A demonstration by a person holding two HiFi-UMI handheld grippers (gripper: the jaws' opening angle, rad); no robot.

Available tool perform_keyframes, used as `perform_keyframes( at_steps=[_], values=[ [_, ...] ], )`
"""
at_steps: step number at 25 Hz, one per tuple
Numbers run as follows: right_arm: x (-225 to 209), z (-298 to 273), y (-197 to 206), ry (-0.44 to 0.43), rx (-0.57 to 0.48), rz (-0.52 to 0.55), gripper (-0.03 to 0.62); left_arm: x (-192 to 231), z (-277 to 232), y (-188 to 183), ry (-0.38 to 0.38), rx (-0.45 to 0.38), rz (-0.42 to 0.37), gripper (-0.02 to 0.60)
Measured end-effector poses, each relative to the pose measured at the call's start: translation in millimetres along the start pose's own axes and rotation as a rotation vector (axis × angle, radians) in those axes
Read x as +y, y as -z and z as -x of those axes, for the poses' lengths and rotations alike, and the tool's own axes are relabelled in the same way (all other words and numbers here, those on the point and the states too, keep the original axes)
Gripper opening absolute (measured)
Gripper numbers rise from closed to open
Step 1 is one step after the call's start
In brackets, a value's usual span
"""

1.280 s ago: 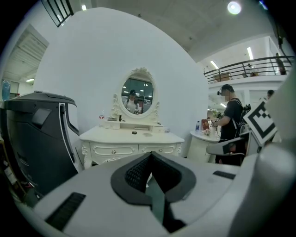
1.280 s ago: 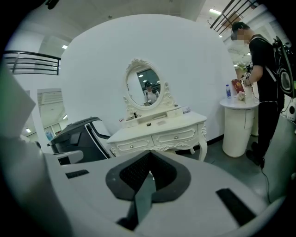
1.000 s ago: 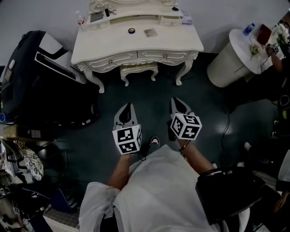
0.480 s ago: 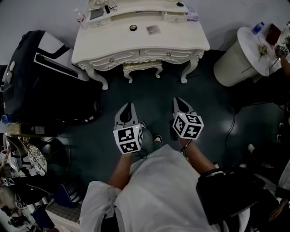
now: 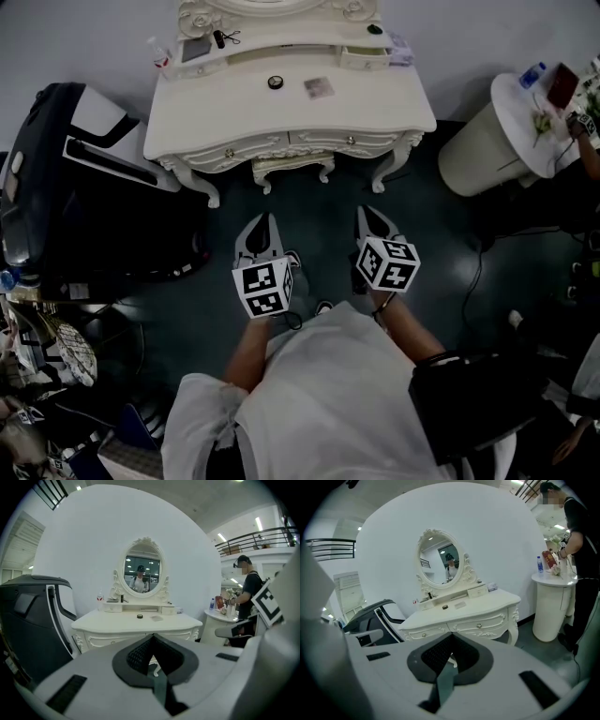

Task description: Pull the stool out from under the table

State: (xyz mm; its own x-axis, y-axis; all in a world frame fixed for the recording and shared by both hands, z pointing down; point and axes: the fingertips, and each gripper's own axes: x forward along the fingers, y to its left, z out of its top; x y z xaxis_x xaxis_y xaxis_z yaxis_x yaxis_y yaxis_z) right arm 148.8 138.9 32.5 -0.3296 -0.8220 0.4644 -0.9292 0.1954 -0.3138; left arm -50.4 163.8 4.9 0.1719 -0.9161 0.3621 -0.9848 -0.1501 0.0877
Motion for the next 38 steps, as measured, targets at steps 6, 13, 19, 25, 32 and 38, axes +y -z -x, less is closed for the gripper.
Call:
perform_keyframes(
  at_steps=[6, 13, 19, 25, 32, 38],
  values=[
    [16.8, -47.0, -33.8, 0.007, -0.011, 0.013, 0.000, 29.8, -46.2, -28.4, 0.019, -0.011, 0.008, -0.002],
    [28.4, -93.4, -53.1, 0.033, 0.001, 0.019, 0.000, 63.6, -91.7, -40.0, 0.035, 0.004, 0.030, -0.002],
    [32.9, -132.9, -64.6, 0.057, 0.020, 0.011, 0.000, 84.6, -127.9, -43.6, 0.064, 0.027, 0.046, -0.002],
    [25.7, -176.3, -63.0, 0.058, 0.026, -0.016, 0.000, 94.8, -170.7, -23.2, 0.092, 0.079, 0.036, -0.002],
    [-6.2, -227.8, -25.6, 0.048, 0.079, -0.052, 0.000, 85.2, -205.0, 29.1, 0.066, 0.151, 0.050, -0.002],
    [-13.2, -250.1, -11.8, -0.003, 0.077, 0.031, 0.000, 86.9, -221.0, 68.0, 0.040, 0.180, 0.085, -0.002]
  ],
)
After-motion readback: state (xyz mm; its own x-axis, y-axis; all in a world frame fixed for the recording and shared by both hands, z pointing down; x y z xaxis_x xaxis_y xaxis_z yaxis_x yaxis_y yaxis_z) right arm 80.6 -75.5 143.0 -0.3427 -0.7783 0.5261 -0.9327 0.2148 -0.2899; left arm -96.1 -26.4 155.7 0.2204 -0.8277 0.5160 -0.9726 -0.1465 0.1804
